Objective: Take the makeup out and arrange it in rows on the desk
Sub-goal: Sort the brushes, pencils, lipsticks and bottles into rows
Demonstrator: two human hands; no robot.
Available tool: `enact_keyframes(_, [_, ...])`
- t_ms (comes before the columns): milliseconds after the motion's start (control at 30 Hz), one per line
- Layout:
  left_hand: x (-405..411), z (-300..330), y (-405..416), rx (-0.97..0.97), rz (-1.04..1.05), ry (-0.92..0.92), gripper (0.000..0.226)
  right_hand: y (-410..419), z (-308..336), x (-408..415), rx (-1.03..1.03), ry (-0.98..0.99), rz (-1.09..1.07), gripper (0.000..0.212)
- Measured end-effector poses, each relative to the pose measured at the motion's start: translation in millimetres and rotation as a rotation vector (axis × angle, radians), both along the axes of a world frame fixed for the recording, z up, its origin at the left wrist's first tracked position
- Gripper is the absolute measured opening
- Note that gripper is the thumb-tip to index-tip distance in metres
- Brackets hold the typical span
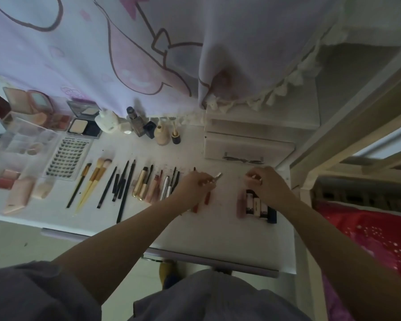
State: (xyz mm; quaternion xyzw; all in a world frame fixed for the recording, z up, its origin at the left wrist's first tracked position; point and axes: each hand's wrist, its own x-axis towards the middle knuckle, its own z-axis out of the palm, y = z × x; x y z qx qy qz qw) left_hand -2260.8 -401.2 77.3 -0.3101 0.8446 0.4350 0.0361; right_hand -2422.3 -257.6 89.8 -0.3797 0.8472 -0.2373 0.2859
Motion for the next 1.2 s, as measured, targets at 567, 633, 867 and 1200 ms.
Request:
enact_keyframes(567, [-40, -56, 13, -0.209, 0.086, 0.090, 0.025, -37, -47, 18, -0.074, 0.103, 0.042, 0.014])
enact_keyframes(633, [-37, -57, 15, -0.199, 0.089, 0.104, 0.029, -37, -48, 17, -0.062, 0.068, 0.037, 0.020])
enact_keyframes(867, [-11, -45, 27, -0.145, 0.291, 0.171, 0.028, -5, -34, -14, 0.053, 0.011, -0.048, 0.020])
enact_keyframes(1200, [-42, -45, 92, -0.224, -0.001, -0.262, 0.039, -20, -36, 8, 0.272, 0.114, 0.079, 0.023])
